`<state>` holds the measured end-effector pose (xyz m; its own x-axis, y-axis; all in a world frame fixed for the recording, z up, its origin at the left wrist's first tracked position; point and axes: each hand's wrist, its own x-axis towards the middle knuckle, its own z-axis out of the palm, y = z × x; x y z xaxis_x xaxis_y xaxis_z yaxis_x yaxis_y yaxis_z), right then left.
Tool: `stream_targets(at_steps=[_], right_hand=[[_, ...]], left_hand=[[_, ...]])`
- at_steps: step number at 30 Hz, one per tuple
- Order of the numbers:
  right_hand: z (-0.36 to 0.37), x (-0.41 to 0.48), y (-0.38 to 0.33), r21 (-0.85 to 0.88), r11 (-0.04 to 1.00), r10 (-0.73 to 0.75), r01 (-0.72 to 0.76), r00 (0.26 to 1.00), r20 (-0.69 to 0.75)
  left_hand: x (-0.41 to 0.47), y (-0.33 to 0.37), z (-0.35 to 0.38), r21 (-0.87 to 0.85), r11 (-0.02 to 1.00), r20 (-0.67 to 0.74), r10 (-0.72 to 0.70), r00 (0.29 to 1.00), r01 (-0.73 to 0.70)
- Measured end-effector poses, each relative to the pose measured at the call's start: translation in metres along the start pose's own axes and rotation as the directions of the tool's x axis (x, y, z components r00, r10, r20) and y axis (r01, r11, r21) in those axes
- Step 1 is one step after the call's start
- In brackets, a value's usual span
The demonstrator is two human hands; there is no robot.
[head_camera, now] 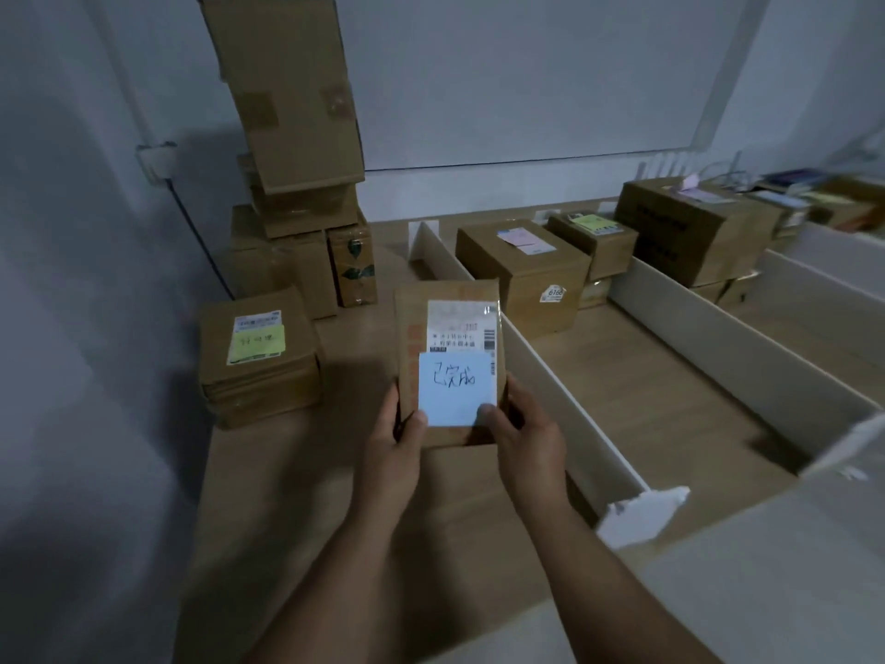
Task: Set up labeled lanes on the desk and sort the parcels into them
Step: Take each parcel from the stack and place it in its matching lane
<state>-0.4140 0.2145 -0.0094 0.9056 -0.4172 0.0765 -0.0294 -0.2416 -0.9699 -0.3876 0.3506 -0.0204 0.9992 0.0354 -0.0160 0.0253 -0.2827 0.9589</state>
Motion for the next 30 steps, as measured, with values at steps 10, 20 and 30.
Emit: stream_targets(at_steps=[10,20,30], right_hand=[[-0.089,0.02,-0.022,0.126,0.985,-0.097,0.118,0.982,-0.165],[-0.267,0.039,0.001,0.112,0.979,-0.119,0.173,0.919,-0.376],[-0.454,0.057,0.037,0.081,0.975,-0.133,0.209,0.83,-0.542]], left_hand=[[-0.016,0.08,0.068,-0.123,0.97,0.043,0.214,0.976,-0.208],[-0.054,0.145,0.229,-0.14,0.945,0.204,0.321,0.925,-0.296],[-0.104,0.202,0.411,-0.259,0.894,0.293,0.434,0.852,-0.366]])
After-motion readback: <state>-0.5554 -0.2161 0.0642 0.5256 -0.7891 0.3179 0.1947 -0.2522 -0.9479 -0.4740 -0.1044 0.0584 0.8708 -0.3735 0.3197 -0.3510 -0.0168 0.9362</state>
